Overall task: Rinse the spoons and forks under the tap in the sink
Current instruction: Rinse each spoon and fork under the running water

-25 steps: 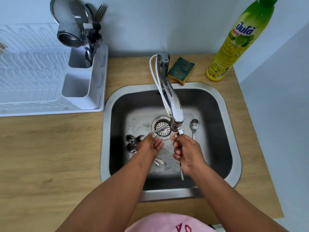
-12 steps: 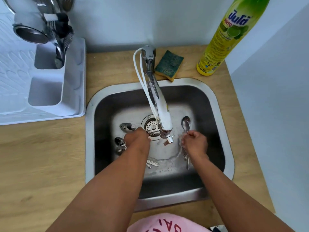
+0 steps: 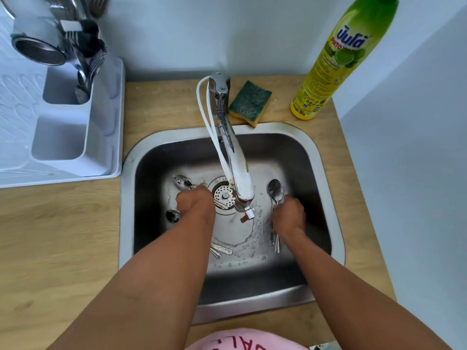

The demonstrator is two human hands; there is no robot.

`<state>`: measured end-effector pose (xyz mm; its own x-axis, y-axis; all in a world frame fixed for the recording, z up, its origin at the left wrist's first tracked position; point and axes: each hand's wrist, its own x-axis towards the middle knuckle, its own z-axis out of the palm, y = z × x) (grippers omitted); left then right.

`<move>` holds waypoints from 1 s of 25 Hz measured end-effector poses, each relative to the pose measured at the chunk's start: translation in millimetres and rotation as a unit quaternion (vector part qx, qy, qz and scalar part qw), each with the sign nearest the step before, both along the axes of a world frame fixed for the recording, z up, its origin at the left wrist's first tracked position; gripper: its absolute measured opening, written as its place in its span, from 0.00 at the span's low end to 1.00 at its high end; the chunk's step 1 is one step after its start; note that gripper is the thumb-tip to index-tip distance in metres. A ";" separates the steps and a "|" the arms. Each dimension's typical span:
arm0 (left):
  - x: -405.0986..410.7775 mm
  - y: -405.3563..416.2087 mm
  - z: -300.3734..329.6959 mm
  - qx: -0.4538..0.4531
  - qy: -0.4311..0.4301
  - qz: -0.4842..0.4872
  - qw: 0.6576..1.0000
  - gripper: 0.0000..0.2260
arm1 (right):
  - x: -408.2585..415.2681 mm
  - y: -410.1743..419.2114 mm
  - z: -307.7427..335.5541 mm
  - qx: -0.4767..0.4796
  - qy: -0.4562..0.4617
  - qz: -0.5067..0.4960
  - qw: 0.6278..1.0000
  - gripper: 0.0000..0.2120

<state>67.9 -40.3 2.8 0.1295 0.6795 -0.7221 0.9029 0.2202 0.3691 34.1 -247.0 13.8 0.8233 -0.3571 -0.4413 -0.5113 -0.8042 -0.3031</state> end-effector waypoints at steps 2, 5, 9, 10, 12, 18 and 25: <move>1.6 2.1 0.5 -0.009 -0.009 -0.002 1.000 0.19 | -4.7 6.6 9.6 -0.029 -0.030 0.056 0.998 0.19; 4.9 0.6 -0.5 0.000 -0.026 0.021 0.999 0.19 | -14.2 23.9 21.2 0.013 -0.100 0.121 0.988 0.19; -1.2 5.7 -6.1 -0.018 -0.072 0.065 0.995 0.15 | -29.7 55.4 29.6 0.120 -0.087 0.138 0.979 0.12; -4.2 8.0 -7.5 -0.035 -0.100 0.079 0.991 0.11 | -34.3 61.1 32.0 0.156 -0.090 0.126 0.976 0.11; -15.0 9.8 -6.7 -0.080 -0.133 0.101 0.983 0.10 | -40.8 68.9 34.0 0.202 -0.086 0.114 0.969 0.11; -70.0 -6.0 21.9 -0.259 -0.192 0.032 0.946 0.04 | -42.2 80.7 44.3 0.196 -0.009 0.132 0.972 0.15; -89.0 -22.7 59.6 -0.200 -0.264 -0.129 0.935 0.03 | -61.2 73.4 72.4 0.288 0.005 0.088 0.953 0.11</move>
<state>-21.2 -63.0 62.4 0.6615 0.2669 -0.7009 0.6604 0.2357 0.7130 -27.1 -173.6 86.2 0.8427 0.0904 -0.5307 -0.3892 -0.5788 -0.7166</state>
